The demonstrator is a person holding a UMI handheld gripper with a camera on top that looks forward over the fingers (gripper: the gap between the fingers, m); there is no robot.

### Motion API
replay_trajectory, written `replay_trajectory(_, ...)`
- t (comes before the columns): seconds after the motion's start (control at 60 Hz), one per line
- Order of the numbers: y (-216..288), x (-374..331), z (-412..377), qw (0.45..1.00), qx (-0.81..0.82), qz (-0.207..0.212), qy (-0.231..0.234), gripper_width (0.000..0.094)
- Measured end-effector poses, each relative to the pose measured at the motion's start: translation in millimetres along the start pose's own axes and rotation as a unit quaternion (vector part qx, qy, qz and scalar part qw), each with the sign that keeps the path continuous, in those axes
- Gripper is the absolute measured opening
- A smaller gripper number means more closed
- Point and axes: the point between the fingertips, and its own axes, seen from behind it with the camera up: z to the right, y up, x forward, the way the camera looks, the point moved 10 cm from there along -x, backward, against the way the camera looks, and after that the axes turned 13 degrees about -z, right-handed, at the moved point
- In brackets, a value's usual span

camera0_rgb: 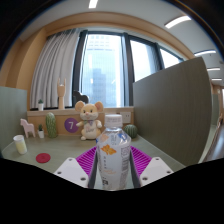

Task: Pour water

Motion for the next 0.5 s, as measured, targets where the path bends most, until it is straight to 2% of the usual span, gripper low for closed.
replay_trajectory(0.2, 0, 1, -6, 0.999, -0.035, 0.014, -0.014, 0.0312)
replay_trajectory(0.5, 5, 11, -29, 0.997, -0.072, 0.000, -0.026, 0.0311)
